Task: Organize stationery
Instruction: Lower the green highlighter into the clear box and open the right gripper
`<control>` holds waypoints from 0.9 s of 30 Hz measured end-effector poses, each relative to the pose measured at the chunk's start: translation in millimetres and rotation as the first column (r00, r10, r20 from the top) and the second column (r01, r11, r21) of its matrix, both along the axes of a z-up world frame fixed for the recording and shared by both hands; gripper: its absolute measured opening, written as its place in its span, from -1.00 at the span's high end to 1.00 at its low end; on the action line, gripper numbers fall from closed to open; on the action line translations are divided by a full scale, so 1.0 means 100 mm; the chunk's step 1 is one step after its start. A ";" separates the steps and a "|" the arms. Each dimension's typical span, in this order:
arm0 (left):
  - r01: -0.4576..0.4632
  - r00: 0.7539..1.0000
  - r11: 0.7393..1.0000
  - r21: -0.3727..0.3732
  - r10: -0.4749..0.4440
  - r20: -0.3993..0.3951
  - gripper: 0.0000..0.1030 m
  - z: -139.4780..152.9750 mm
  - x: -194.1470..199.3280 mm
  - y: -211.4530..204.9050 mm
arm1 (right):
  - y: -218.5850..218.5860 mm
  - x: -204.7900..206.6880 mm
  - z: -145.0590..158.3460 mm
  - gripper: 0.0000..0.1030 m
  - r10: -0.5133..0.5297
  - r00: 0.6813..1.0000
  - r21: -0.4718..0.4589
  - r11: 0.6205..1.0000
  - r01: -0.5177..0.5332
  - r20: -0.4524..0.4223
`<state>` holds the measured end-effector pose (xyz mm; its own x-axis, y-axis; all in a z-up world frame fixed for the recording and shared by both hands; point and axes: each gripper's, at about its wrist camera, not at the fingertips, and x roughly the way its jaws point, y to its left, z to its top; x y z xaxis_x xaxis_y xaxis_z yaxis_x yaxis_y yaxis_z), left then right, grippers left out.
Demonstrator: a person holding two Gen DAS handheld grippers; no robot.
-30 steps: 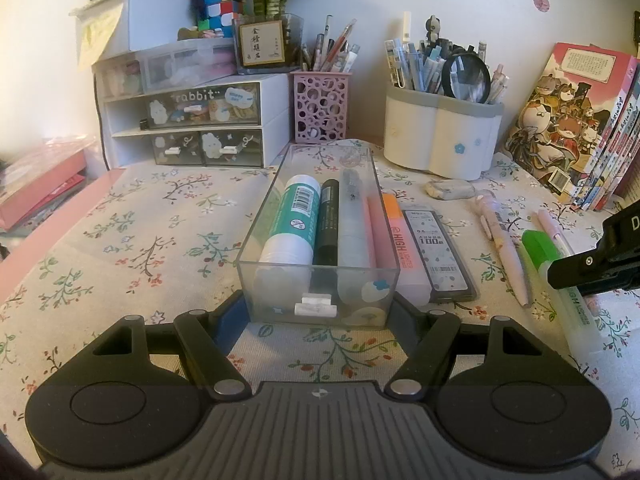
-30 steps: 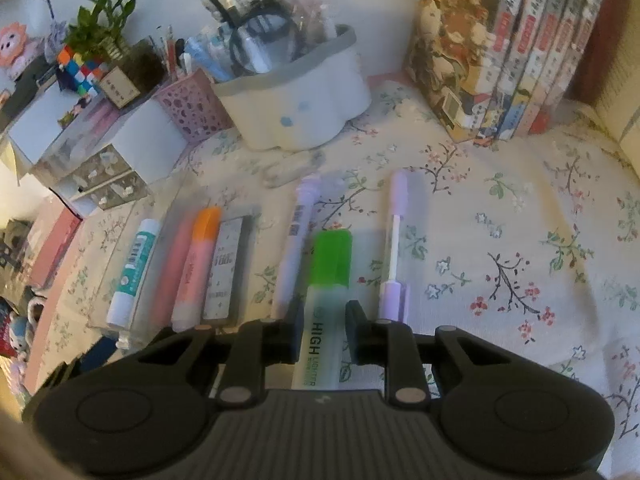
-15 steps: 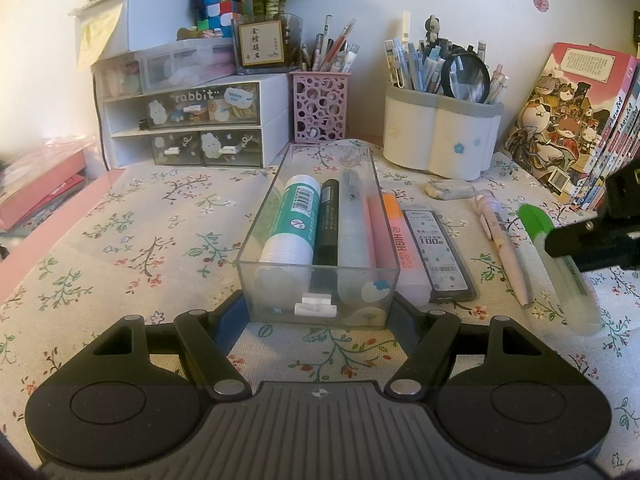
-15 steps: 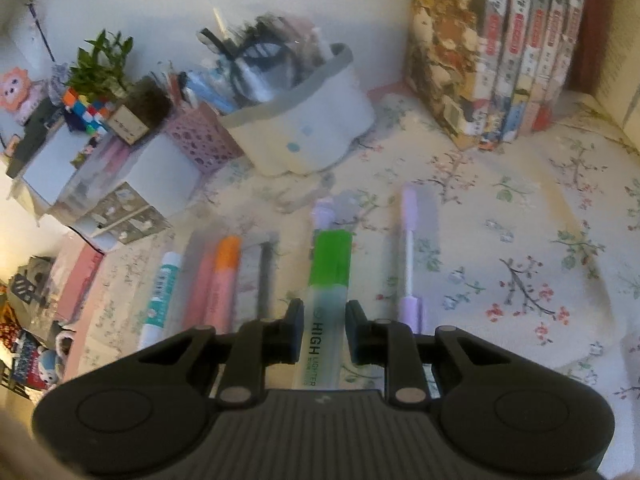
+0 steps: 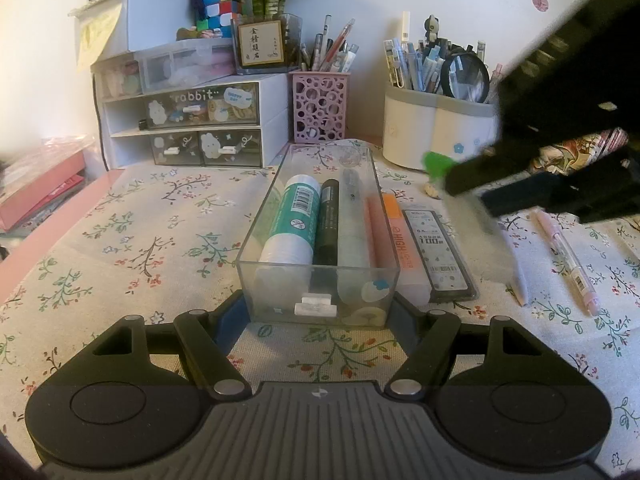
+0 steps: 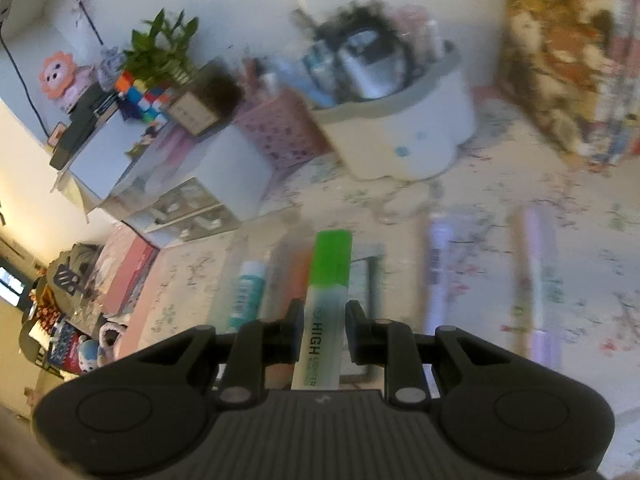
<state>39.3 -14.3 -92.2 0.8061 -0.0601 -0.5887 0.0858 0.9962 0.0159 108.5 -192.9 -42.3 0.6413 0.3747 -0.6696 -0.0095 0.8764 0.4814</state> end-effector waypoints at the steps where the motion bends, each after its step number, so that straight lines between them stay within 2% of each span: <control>1: 0.000 1.000 1.000 0.000 0.000 0.000 -0.39 0.00 0.00 0.00 | 0.03 0.04 0.00 0.78 0.005 1.000 0.018 1.000 -0.005 -0.003; 8: 0.002 1.000 1.000 0.000 -0.002 0.000 -0.40 0.00 0.01 -0.01 | 0.23 0.23 0.02 0.78 0.034 0.999 0.085 0.996 -0.033 -0.008; 12: 0.005 1.000 1.000 -0.002 -0.005 -0.001 -0.40 0.00 0.01 -0.01 | 0.33 0.30 0.00 0.78 0.047 0.999 0.068 0.997 -0.046 -0.017; 19: 0.007 1.000 1.000 -0.002 -0.007 -0.001 -0.40 0.00 0.01 -0.01 | 0.45 0.41 -0.04 0.78 0.091 0.995 0.130 0.988 -0.085 -0.041; 27: 0.010 1.000 1.000 -0.002 -0.010 -0.001 -0.40 0.00 0.01 -0.01 | 0.67 0.56 -0.11 0.78 0.132 0.988 0.073 0.989 -0.126 -0.086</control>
<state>40.4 -15.5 -92.3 0.8050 -0.0691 -0.5893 0.0953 0.9954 0.0135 164.4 -125.6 -53.6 0.5228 0.4964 -0.6930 -0.0745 0.8365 0.5429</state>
